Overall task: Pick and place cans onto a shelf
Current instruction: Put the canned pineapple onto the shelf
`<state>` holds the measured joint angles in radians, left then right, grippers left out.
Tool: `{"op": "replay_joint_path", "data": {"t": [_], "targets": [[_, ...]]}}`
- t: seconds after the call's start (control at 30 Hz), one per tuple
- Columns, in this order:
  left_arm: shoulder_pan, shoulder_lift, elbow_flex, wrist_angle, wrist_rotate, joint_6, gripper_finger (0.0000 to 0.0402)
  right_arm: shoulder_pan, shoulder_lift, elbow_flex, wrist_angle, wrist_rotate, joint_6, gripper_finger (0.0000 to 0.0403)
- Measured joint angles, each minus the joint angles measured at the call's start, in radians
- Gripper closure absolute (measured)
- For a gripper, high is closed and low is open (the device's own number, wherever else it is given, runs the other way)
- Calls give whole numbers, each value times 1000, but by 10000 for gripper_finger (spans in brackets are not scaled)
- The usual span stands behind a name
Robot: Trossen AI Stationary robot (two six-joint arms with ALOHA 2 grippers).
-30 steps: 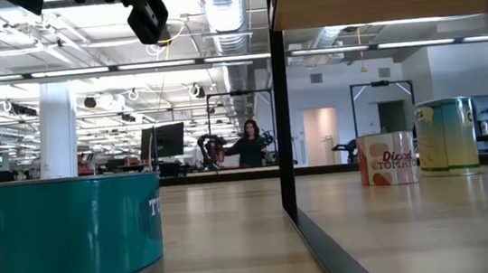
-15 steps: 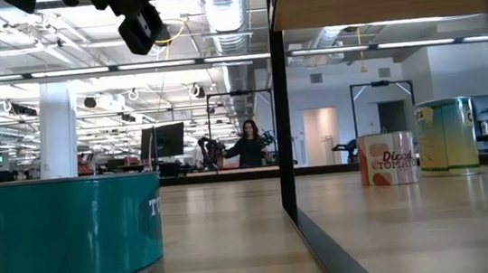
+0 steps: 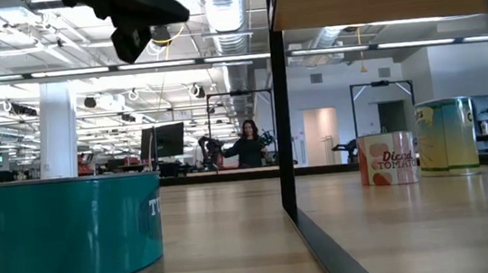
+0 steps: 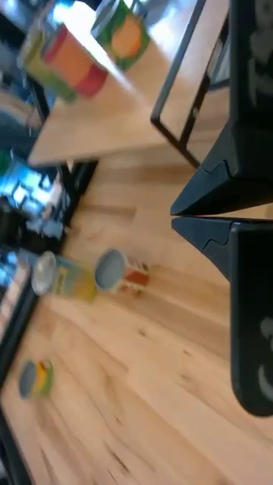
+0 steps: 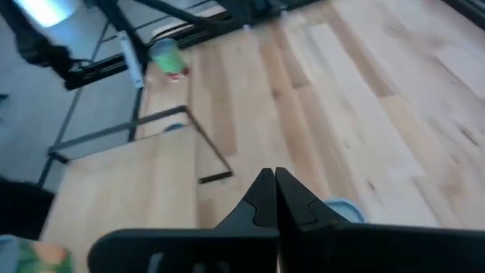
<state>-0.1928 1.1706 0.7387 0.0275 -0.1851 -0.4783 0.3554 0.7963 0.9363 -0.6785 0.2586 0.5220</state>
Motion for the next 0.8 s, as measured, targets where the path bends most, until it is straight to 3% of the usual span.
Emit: {"op": "replay_joint_path", "data": {"t": [0.17, 0.37, 0.53, 0.8], "targets": [[0, 0, 0, -45, -63, -63, 401, -103, -86, -102, -7, -2, 2, 399], [11, 0, 0, -71, -117, -74, 401, -295, -86, -124, -183, -50, 34, 399], [44, 0, 0, -73, -118, -73, 401, -502, -12, -124, -268, -80, -18, 398], [66, 0, 0, -75, -110, -67, 401, -860, 224, -124, -204, -161, -125, 375]]}}
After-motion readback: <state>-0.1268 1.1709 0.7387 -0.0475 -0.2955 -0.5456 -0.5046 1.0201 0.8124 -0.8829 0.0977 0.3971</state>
